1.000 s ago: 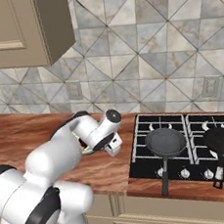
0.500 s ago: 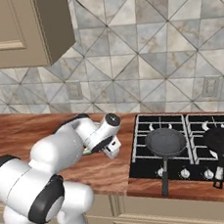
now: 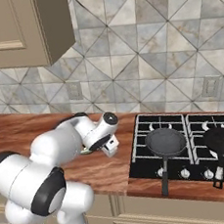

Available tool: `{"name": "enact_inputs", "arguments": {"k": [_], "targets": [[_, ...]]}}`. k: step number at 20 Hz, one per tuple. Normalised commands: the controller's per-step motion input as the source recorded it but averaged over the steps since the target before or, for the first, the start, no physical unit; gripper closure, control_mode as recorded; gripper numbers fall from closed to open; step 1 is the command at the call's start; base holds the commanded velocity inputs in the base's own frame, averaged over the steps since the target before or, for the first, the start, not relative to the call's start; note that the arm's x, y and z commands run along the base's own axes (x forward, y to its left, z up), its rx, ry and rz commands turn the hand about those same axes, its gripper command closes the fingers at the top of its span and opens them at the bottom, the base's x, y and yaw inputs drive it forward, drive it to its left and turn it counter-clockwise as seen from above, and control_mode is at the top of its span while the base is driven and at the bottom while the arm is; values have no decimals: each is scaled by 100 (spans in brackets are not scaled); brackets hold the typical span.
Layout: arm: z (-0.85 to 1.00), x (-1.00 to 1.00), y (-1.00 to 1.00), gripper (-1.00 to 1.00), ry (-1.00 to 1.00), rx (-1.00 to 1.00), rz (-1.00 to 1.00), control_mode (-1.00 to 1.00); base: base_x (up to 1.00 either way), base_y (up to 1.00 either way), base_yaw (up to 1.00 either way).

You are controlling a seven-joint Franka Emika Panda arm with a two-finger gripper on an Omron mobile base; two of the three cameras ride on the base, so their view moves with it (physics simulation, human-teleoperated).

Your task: Place one of the steaks on the plate and the other in the bowl. Then place the bowl in the fridge.

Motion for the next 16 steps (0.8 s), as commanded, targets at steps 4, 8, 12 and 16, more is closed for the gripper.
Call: {"name": "enact_inputs", "arguments": {"k": [4, 8, 12, 16], "targets": [[-3, -5, 0, 100, -3, 1, -1, -100, 0, 0, 0], [19, -32, 1, 100, -22, 3, -12, -100, 0, 0, 0], [32, -63, 0, 100, -31, 8, -40, -100, 0, 0, 0], [14, -48, 5, 100, -11, 11, -59, -100, 0, 0, 0]]}}
